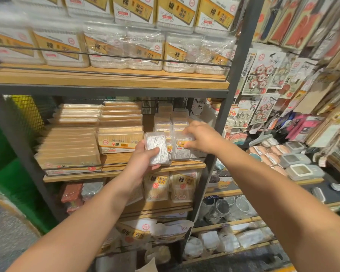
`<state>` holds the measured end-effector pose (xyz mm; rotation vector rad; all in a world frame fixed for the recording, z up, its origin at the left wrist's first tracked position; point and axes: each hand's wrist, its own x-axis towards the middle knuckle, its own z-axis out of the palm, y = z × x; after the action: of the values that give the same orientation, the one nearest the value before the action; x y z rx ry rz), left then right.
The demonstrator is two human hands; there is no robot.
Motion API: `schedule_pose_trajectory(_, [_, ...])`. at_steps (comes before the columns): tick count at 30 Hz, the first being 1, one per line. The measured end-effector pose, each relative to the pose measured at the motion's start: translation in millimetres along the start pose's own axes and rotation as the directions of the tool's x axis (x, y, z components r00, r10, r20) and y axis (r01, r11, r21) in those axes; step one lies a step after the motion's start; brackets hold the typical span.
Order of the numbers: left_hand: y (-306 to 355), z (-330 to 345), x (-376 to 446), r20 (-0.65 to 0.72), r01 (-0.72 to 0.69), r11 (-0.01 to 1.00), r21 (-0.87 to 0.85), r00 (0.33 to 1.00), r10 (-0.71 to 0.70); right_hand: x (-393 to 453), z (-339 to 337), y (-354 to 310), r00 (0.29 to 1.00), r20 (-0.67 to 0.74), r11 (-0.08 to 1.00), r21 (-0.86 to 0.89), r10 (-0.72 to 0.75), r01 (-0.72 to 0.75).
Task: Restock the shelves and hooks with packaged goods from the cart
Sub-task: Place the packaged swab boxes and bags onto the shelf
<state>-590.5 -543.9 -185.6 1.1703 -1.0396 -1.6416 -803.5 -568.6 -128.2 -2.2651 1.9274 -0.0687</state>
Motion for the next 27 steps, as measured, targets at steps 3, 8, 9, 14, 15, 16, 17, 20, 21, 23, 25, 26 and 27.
schedule_pose_trajectory(3, [-0.3, -2.8, -5.2, 0.010, -0.032, 0.999, 0.029, 0.999, 0.031, -1.1, 8.1, 2.2, 0.997, -0.069, 0.999, -0.022, -0.026, 0.024])
schedule_pose_trajectory(8, [-0.5, -11.8, -14.5, 0.004, -0.119, 0.992, 0.041, 0.993, 0.119, -2.3, 11.4, 4.7, 1.000, -0.017, 0.998, 0.051, -0.026, 0.026])
schedule_pose_trajectory(9, [0.6, -13.3, -15.8, 0.010, -0.136, 0.990, 0.031, 0.991, 0.136, -2.9, 9.1, 3.4, 0.999, -0.036, 0.995, 0.097, -0.024, 0.027])
schedule_pose_trajectory(14, [10.0, -13.3, -21.0, 0.074, -0.194, 0.981, 0.007, 0.978, 0.193, -17.5, -10.6, -20.3, 0.991, -0.110, 0.715, 0.699, 0.073, 0.025])
schedule_pose_trajectory(15, [11.9, -11.4, -22.3, 0.086, -0.178, 0.984, 0.009, 0.980, 0.177, -20.0, -12.6, -24.0, 0.998, -0.059, 0.660, 0.750, 0.030, 0.024])
schedule_pose_trajectory(16, [13.8, -9.4, -23.5, 0.114, -0.153, 0.988, 0.008, 0.982, 0.151, -22.1, -13.1, -26.2, 0.999, -0.019, 0.631, 0.775, -0.047, 0.044])
schedule_pose_trajectory(17, [15.6, -7.3, -25.1, 0.156, -0.122, 0.992, -0.022, 0.980, 0.124, -24.3, -12.7, -29.8, 0.990, 0.012, 0.603, 0.794, -0.140, 0.075])
schedule_pose_trajectory(20, [19.7, -2.8, -30.1, 0.295, 0.015, 0.973, -0.231, 0.954, 0.055, -27.3, -4.2, -29.6, 0.952, 0.078, 0.462, 0.884, -0.297, 0.072])
schedule_pose_trajectory(21, [20.7, -1.0, -31.8, 0.330, 0.058, 0.957, -0.284, 0.943, 0.041, -28.5, -2.6, -28.2, 0.945, 0.080, 0.421, 0.905, -0.316, 0.064])
schedule_pose_trajectory(23, [21.5, 3.5, -34.3, 0.336, 0.081, 0.963, -0.258, 0.942, 0.011, -31.9, -0.4, -26.3, 0.957, 0.053, 0.416, 0.906, -0.286, 0.074])
schedule_pose_trajectory(25, [20.4, 8.6, -36.6, 0.277, 0.044, 0.997, -0.064, 0.961, -0.024, -33.1, -0.2, -26.0, 0.985, 0.020, 0.507, 0.859, -0.170, 0.070])
schedule_pose_trajectory(26, [20.0, 9.7, -38.3, 0.272, 0.027, 0.999, 0.018, 0.962, -0.030, -34.0, -1.7, -28.3, 0.995, 0.020, 0.568, 0.822, -0.098, 0.040])
schedule_pose_trajectory(27, [19.7, 11.3, -40.3, 0.300, 0.020, 0.998, 0.064, 0.953, -0.038, -35.2, -3.0, -29.5, 0.999, 0.037, 0.647, 0.763, -0.031, -0.008])
